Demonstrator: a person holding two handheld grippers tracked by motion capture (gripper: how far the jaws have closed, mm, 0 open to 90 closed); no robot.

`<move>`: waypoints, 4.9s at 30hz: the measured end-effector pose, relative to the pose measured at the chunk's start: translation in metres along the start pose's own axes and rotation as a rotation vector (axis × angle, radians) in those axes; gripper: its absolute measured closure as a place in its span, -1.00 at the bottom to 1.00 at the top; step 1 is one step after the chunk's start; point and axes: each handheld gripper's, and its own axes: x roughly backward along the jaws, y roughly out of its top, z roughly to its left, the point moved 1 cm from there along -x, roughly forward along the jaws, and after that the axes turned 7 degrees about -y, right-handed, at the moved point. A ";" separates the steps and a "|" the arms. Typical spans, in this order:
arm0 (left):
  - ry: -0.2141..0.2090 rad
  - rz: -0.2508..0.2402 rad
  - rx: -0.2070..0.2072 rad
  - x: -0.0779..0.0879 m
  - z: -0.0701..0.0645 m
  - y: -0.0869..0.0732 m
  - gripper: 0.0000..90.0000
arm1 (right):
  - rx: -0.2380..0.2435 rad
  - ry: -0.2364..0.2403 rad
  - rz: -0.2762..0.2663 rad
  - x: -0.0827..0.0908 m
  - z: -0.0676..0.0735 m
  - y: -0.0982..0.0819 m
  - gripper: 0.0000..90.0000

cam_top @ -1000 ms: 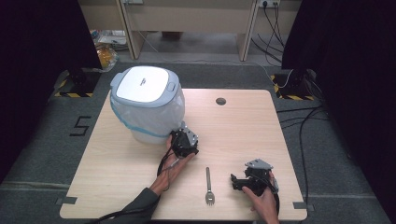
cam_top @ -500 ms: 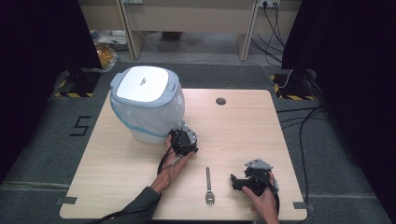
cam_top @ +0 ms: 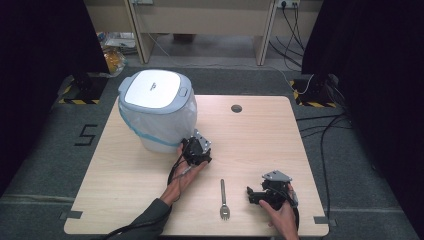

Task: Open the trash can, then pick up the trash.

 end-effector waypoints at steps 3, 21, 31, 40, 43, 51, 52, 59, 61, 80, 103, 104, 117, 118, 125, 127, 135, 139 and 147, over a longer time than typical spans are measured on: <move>-0.006 0.004 0.002 0.000 0.001 0.000 -0.43 | 0.002 0.000 -0.001 0.000 0.000 0.000 -0.99; -0.030 0.005 0.034 0.000 0.005 -0.001 -0.41 | 0.008 0.004 -0.001 0.001 0.001 0.000 -0.99; -0.040 0.011 0.044 0.000 0.006 0.000 -0.40 | 0.012 0.004 0.000 0.001 0.001 -0.001 -0.99; -0.049 0.020 0.050 0.000 0.009 0.000 -0.36 | 0.020 0.006 -0.004 0.001 0.001 -0.001 -0.99; -0.053 0.023 0.052 0.000 0.009 0.000 -0.35 | 0.011 0.006 0.000 0.001 0.002 -0.001 -0.99; -0.061 0.020 0.063 0.000 0.011 0.000 -0.32 | 0.011 0.007 0.001 0.001 0.002 -0.001 -0.99; -0.064 0.025 0.067 0.000 0.011 0.000 -0.32 | 0.011 0.007 0.000 0.001 0.002 -0.001 -0.99; -0.066 0.021 0.076 -0.001 0.012 -0.001 -0.30 | 0.012 0.007 0.000 0.001 0.002 -0.001 -0.99; -0.071 0.020 0.074 0.000 0.013 -0.001 -0.30 | 0.010 0.007 0.001 0.001 0.002 -0.001 -0.99; -0.094 0.014 0.110 -0.001 0.016 -0.002 -0.27 | 0.009 0.009 0.001 0.001 0.003 -0.001 -0.99; -0.089 -0.006 0.104 -0.001 0.017 -0.005 -0.27 | -0.014 0.047 -0.085 0.016 0.013 0.005 -0.62; -0.090 -0.006 0.105 -0.001 0.017 -0.005 -0.27 | 0.006 0.061 -0.090 0.018 0.018 0.006 -0.62; -0.091 -0.009 0.107 -0.001 0.016 -0.005 -0.27 | 0.110 0.230 -0.121 0.037 0.086 0.014 -0.14; -0.091 -0.009 0.107 -0.001 0.016 -0.005 -0.27 | 0.117 0.228 -0.115 0.036 0.089 0.013 -0.12; -0.091 -0.010 0.107 -0.001 0.016 -0.005 -0.26 | 0.157 0.237 -0.055 0.026 0.098 0.004 0.23; -0.091 -0.010 0.107 -0.001 0.016 -0.005 -0.26 | 0.164 0.235 -0.045 0.024 0.096 0.003 0.35; -0.091 -0.010 0.107 -0.001 0.016 -0.005 -0.26 | 0.167 0.226 -0.044 0.021 0.087 0.001 0.66; -0.091 -0.009 0.105 -0.001 0.017 -0.005 -0.26 | 0.151 0.221 -0.048 0.019 0.081 0.001 0.70; -0.091 -0.010 0.105 -0.001 0.017 -0.005 -0.26 | 0.149 0.227 -0.063 0.018 0.080 0.000 0.77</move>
